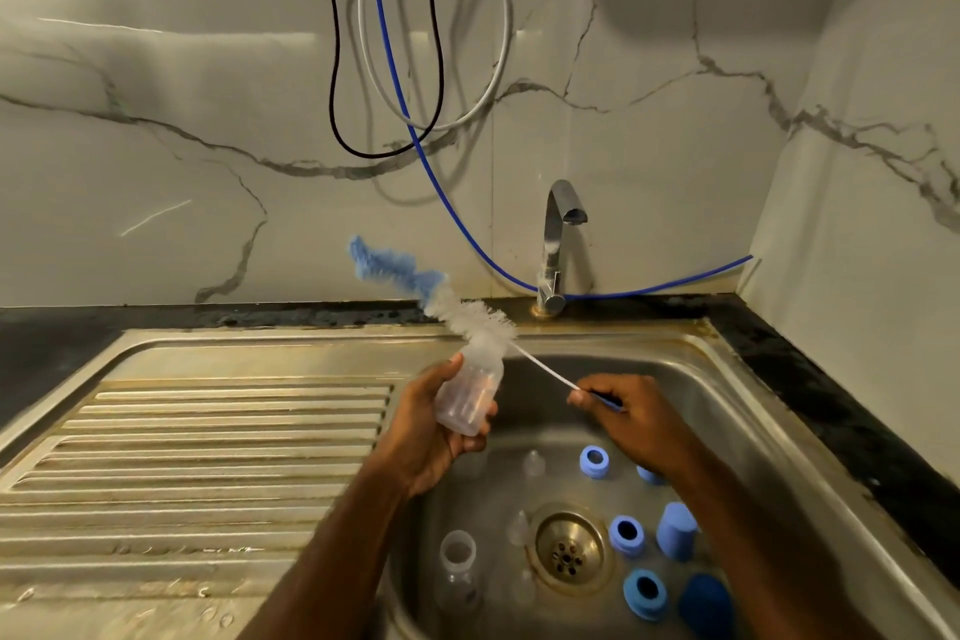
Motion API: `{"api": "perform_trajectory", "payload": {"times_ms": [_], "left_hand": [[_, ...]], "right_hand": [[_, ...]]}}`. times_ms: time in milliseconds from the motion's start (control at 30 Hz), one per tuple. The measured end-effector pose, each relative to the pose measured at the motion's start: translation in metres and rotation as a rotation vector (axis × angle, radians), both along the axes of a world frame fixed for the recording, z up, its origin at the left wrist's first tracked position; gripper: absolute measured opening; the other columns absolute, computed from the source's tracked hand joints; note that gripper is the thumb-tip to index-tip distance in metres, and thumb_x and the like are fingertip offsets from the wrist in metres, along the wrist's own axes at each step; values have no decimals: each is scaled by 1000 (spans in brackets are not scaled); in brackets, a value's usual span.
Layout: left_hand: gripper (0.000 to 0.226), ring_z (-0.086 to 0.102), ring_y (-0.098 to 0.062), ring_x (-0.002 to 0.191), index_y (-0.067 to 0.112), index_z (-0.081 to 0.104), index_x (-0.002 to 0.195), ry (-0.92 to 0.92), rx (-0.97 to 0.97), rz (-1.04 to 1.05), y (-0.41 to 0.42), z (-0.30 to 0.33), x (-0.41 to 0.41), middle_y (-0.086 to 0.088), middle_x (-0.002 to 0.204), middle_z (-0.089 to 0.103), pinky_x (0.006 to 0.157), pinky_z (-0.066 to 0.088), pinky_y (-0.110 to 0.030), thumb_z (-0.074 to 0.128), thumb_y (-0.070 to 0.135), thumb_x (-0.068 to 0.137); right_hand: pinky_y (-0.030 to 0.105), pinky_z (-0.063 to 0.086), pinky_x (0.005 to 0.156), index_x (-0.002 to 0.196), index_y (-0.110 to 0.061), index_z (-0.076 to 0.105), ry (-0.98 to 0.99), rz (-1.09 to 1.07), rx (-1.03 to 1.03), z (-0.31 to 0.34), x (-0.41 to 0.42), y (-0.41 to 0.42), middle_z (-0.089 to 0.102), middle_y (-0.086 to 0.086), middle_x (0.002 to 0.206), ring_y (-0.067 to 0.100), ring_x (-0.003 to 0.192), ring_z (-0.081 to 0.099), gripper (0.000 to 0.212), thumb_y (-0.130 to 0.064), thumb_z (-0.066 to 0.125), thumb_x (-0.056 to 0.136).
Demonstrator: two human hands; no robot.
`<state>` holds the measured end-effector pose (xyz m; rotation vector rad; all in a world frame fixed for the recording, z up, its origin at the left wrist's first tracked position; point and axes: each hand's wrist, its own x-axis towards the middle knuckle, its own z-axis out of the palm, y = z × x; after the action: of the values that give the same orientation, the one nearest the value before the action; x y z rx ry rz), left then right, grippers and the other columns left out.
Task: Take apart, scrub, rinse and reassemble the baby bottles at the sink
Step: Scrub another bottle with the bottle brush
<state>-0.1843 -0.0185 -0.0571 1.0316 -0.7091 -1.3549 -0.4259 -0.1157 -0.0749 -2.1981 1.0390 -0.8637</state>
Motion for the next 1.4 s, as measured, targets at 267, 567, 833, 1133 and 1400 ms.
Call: {"api": "perform_trajectory", "payload": {"times_ms": [267, 567, 833, 1133, 1400], "left_hand": [[69, 58, -23, 66, -2, 50, 136, 121, -37, 51, -2, 0, 19, -19, 87, 64, 50, 50, -28, 60, 44, 85], [50, 57, -22, 71, 8, 58, 119, 229, -60, 109, -10, -3, 12, -17, 95, 63, 44, 46, -27, 50, 47, 88], [48, 57, -20, 66, 10, 62, 115, 229, -15, 111, -12, -2, -2, -15, 87, 64, 49, 42, -28, 39, 51, 103], [56, 60, -22, 72, 13, 62, 121, 221, -29, 119, -11, -4, -1, -18, 100, 67, 50, 47, -29, 52, 53, 84], [61, 59, -21, 69, 16, 55, 128, 140, -3, 136, -13, -1, -6, -21, 108, 60, 52, 49, -28, 64, 56, 83]], "right_hand": [[46, 55, 92, 87, -45, 76, 14, -9, 91, -4, -24, -12, 76, -11, 86, 8, 87, 71, 31, -15, 67, 94], [40, 56, 81, 83, -32, 72, 123, 105, 46, 1, 8, 3, 70, -12, 78, 8, 79, 67, 19, -34, 61, 98], [30, 54, 74, 83, -27, 73, 129, 42, 64, 1, 10, 5, 69, -10, 74, 4, 74, 65, 20, -33, 61, 98], [37, 58, 81, 85, -29, 78, 139, 59, 129, -4, 8, 2, 74, -3, 80, 11, 79, 69, 19, -34, 64, 96], [43, 57, 78, 86, -27, 77, 94, 3, 53, -8, 12, -1, 73, -2, 78, 12, 76, 68, 20, -35, 62, 96]]}}
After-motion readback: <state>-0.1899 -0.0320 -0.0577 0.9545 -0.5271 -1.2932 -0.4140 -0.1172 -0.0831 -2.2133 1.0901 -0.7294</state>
